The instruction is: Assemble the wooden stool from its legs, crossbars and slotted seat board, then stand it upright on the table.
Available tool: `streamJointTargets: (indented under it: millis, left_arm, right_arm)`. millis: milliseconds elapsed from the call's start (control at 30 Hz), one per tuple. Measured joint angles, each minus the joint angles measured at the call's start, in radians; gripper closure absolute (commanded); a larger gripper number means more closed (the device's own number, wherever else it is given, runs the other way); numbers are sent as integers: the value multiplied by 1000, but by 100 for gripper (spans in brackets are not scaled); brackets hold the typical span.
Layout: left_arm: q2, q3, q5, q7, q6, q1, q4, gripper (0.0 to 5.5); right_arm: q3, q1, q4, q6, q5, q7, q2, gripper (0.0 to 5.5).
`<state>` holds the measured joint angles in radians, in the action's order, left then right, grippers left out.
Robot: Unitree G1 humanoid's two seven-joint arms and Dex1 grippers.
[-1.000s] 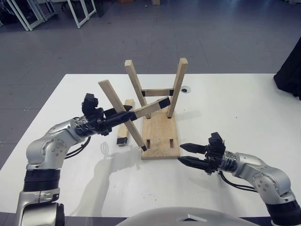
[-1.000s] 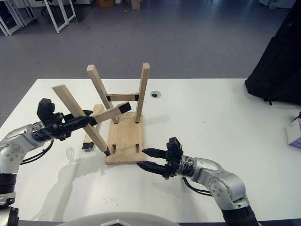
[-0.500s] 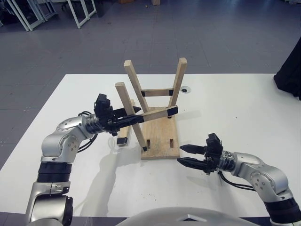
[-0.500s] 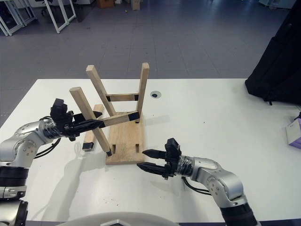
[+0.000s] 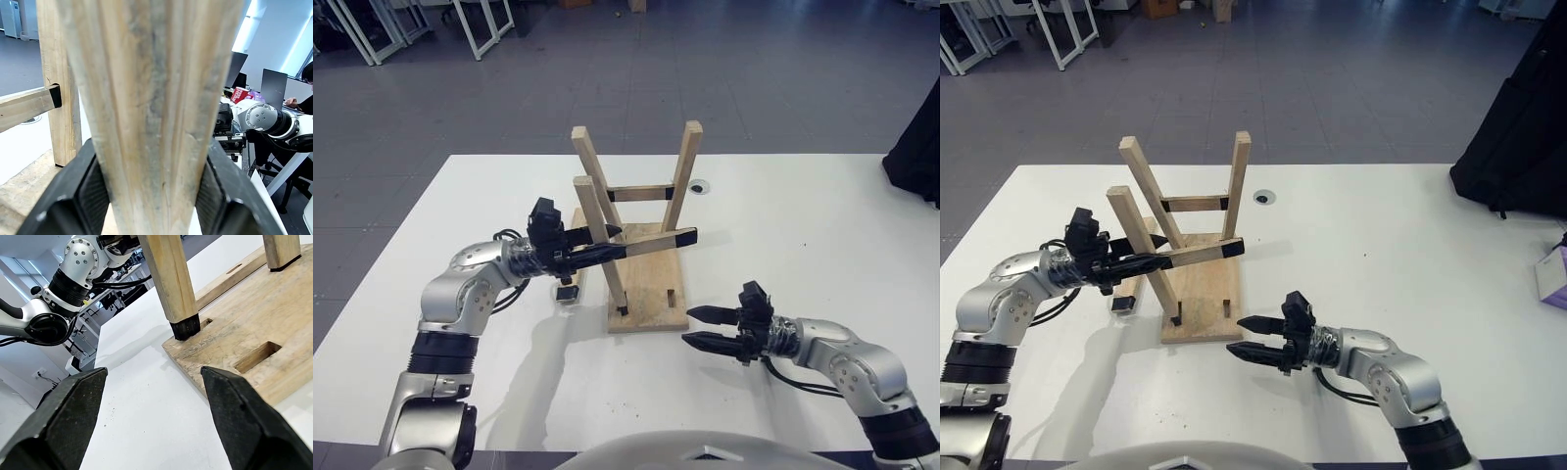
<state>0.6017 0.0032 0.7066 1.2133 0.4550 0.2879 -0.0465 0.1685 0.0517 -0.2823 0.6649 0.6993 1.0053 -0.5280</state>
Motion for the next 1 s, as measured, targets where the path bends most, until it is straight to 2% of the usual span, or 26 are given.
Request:
streamJointTargets:
  millis: [567, 700, 767, 900, 1000]
  left_arm:
    - [31, -47, -76, 49, -120, 70, -109, 346]
    - [38, -49, -97, 50, -140, 93, -141, 346]
    - [42, -47, -97, 55, -130, 97, -140, 346]
    - [52, -45, -97, 59, -120, 83, -113, 346]
    - [58, -38, -97, 57, -120, 68, -93, 346]
  right_arm:
    - [47, -15, 20, -13, -39, 47, -24, 199]
    - [53, -11, 20, -26, -49, 39, -12, 199]
    - [50, -15, 22, -52, -69, -6, 30, 199]
    - [36, -172, 39, -106, -146, -145, 123, 199]
    - [96, -282, 96, -148, -266, -192, 148, 199]
